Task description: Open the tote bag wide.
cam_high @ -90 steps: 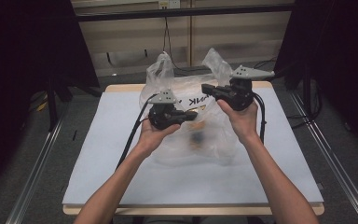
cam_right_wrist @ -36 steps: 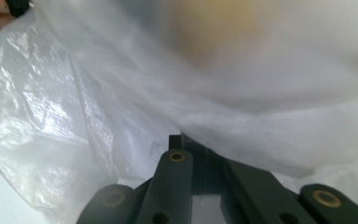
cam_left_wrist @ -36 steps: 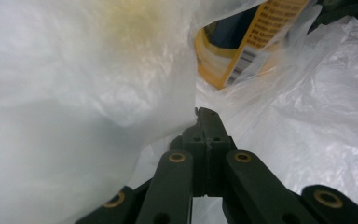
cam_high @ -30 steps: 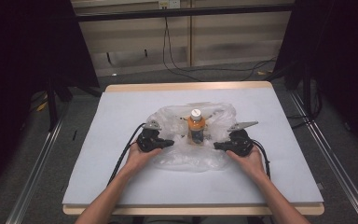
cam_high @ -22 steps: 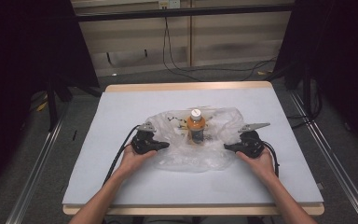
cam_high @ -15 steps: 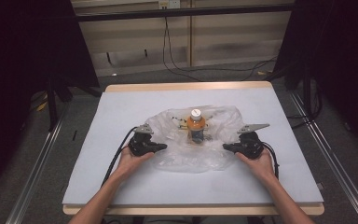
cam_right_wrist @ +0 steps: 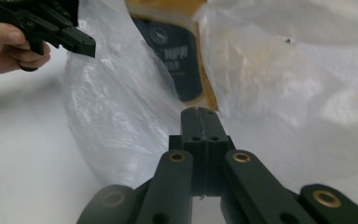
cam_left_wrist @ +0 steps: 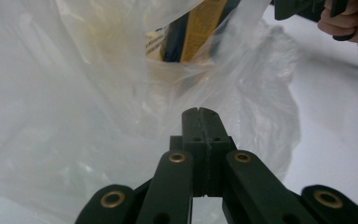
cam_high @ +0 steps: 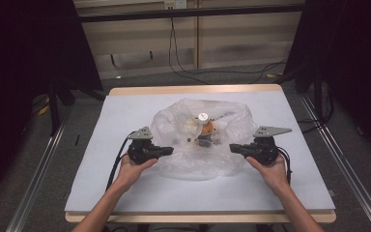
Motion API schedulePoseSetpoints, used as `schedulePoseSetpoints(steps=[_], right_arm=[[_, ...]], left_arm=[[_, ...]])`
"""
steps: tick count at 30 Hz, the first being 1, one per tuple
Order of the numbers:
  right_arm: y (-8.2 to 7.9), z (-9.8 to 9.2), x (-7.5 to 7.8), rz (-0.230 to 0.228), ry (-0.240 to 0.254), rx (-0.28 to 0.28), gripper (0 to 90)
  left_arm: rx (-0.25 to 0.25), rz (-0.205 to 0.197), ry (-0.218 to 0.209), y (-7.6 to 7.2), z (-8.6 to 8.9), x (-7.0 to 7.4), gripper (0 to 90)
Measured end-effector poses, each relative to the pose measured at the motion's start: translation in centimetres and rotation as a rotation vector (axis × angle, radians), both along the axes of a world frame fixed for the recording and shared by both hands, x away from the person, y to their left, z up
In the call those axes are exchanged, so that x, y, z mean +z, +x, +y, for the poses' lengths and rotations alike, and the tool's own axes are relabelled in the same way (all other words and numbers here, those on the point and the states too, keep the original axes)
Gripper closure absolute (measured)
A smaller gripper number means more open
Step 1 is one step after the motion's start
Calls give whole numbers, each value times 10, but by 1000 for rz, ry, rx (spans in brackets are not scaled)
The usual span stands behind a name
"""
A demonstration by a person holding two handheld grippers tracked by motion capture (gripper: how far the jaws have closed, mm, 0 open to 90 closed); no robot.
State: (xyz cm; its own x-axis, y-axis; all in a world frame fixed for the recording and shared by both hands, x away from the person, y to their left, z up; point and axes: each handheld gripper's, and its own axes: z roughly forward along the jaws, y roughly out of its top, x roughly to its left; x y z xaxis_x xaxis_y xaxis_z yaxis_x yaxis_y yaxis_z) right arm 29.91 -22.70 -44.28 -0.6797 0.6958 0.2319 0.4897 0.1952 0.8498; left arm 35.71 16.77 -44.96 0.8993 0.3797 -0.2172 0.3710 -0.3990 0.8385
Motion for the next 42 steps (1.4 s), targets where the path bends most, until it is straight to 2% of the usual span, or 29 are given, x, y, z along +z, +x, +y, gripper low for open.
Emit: schedulePoseSetpoints(steps=[4,7,11,15,18,21,26,28,30,32,33,34,35,36,38,42], right_arm=[[-9,-5,13,-32,23,-6,900],[-14,-10,24,-55,31,-12,900],[-12,-14,37,-74,31,-15,900],[0,-12,51,-90,47,-10,900],[15,-8,52,-86,40,-13,900],[28,-4,52,-84,48,-19,900],[45,1,66,-105,44,-20,900],[50,4,70,-111,36,-15,900],[53,7,74,-116,28,-9,900],[57,10,74,-115,23,-5,900],[59,12,73,-111,21,-6,900],[62,13,71,-108,19,-6,900],[64,15,69,-103,22,-4,900],[66,16,66,-96,24,-3,900],[69,19,59,-85,21,-1,900],[76,18,41,-43,-12,-3,900]], left_arm=[[-14,-18,-15,-7,2,9,900],[-19,-35,-49,-11,2,19,900],[-14,-76,-80,-9,4,38,900],[10,-106,-125,3,5,54,900],[22,-111,-175,14,3,62,900],[12,-135,-185,19,-4,76,900],[-25,-179,-190,25,-20,105,900],[-38,-175,-202,30,-27,112,900],[-48,-179,-195,36,-36,115,900],[-64,-167,-199,46,-47,114,900],[-65,-155,-188,51,-53,112,900],[-74,-134,-163,56,-60,107,900],[-73,-121,-119,61,-68,101,900],[-37,-120,-73,66,-72,93,900],[-16,-75,-69,74,-76,76,900],[6,-28,29,83,-76,47,900]])
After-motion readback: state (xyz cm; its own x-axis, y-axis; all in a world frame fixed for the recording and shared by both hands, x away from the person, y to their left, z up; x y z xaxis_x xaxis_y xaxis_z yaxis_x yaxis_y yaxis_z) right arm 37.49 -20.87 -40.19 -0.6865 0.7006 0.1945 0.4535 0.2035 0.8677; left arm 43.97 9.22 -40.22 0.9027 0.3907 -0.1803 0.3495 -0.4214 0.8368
